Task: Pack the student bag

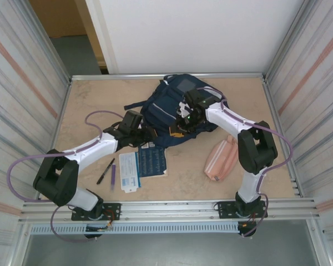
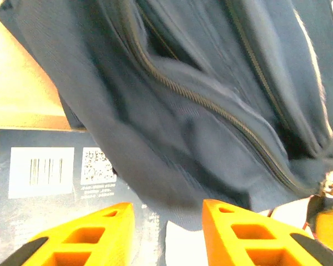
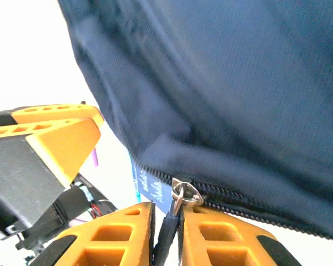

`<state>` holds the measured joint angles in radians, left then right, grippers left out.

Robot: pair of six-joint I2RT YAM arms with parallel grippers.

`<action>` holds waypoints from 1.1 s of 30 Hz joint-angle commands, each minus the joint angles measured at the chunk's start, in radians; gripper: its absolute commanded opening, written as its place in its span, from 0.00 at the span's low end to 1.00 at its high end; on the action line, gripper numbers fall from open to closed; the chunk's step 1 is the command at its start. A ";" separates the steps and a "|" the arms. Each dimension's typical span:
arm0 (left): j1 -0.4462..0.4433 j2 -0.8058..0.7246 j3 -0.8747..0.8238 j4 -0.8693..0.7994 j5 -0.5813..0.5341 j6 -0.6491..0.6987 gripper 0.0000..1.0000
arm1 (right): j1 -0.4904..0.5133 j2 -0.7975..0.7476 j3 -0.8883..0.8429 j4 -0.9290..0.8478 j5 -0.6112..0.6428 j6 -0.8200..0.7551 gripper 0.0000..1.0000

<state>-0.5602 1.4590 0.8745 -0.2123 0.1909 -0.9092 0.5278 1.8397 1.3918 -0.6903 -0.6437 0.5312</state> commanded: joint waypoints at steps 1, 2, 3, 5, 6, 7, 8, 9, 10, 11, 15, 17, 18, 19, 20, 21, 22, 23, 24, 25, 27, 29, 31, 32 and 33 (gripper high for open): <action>0.011 -0.069 -0.029 -0.051 0.021 0.044 0.39 | 0.062 -0.020 -0.087 0.061 -0.013 -0.062 0.21; 0.011 -0.086 -0.029 -0.062 0.023 0.046 0.40 | 0.072 -0.020 -0.099 0.073 -0.011 -0.061 0.23; 0.009 -0.104 -0.027 -0.078 0.026 0.053 0.40 | 0.084 -0.022 -0.109 0.083 -0.010 -0.061 0.25; -0.002 -0.132 -0.025 -0.118 0.025 0.053 0.40 | 0.099 -0.037 -0.118 0.087 0.000 -0.065 0.30; -0.018 -0.144 -0.025 -0.133 0.015 0.053 0.40 | 0.100 -0.053 -0.122 0.086 0.013 -0.074 0.32; -0.038 -0.155 -0.026 -0.144 0.003 0.050 0.41 | 0.097 -0.078 -0.130 0.083 0.027 -0.082 0.34; -0.056 -0.162 -0.024 -0.154 -0.009 0.047 0.41 | 0.092 -0.106 -0.140 0.079 0.045 -0.088 0.35; -0.076 -0.165 -0.016 -0.172 -0.019 0.041 0.41 | 0.082 -0.144 -0.159 0.080 0.065 -0.090 0.37; -0.095 -0.166 -0.005 -0.193 -0.032 0.037 0.41 | 0.070 -0.186 -0.179 0.082 0.076 -0.091 0.39; -0.112 -0.164 0.006 -0.207 -0.045 0.037 0.42 | 0.058 -0.225 -0.198 0.085 0.089 -0.087 0.41; -0.197 -0.116 0.066 -0.212 -0.116 0.052 0.42 | -0.027 -0.408 -0.287 0.100 0.188 -0.070 0.50; -0.235 -0.055 0.131 -0.241 -0.170 0.071 0.42 | -0.084 -0.491 -0.335 0.117 0.252 -0.056 0.53; -0.250 -0.017 0.176 -0.274 -0.191 0.074 0.42 | -0.116 -0.530 -0.359 0.132 0.282 -0.047 0.55; -0.265 0.021 0.219 -0.295 -0.207 0.078 0.43 | -0.141 -0.563 -0.376 0.141 0.311 -0.040 0.56; -0.281 0.050 0.252 -0.309 -0.225 0.078 0.43 | -0.162 -0.585 -0.386 0.147 0.326 -0.038 0.56; -0.304 0.081 0.287 -0.319 -0.259 0.077 0.44 | -0.179 -0.605 -0.394 0.154 0.336 -0.036 0.57; -0.329 0.111 0.322 -0.332 -0.307 0.071 0.45 | -0.193 -0.616 -0.399 0.160 0.343 -0.036 0.57; -0.349 0.139 0.355 -0.353 -0.351 0.057 0.45 | -0.203 -0.622 -0.402 0.165 0.344 -0.034 0.57; -0.365 0.177 0.400 -0.385 -0.386 0.046 0.45 | -0.210 -0.623 -0.408 0.172 0.341 -0.031 0.57; -0.374 0.211 0.442 -0.420 -0.414 0.035 0.46 | -0.214 -0.624 -0.413 0.179 0.341 -0.026 0.57; -0.391 0.286 0.530 -0.493 -0.467 0.015 0.45 | -0.221 -0.620 -0.426 0.205 0.328 -0.009 0.57; -0.403 0.344 0.587 -0.529 -0.495 0.005 0.45 | -0.226 -0.617 -0.440 0.235 0.309 0.004 0.57; -0.412 0.399 0.632 -0.549 -0.512 -0.007 0.44 | -0.227 -0.617 -0.450 0.257 0.300 0.004 0.57; -0.415 0.430 0.661 -0.574 -0.522 -0.023 0.44 | -0.229 -0.620 -0.453 0.263 0.302 0.003 0.57; -0.415 0.457 0.694 -0.614 -0.535 -0.042 0.43 | -0.231 -0.623 -0.457 0.269 0.301 0.002 0.57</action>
<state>-0.9703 1.8603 1.4952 -0.6838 -0.2405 -0.8955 0.3065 1.2251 0.9436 -0.4725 -0.3370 0.5156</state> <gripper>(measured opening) 0.437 0.571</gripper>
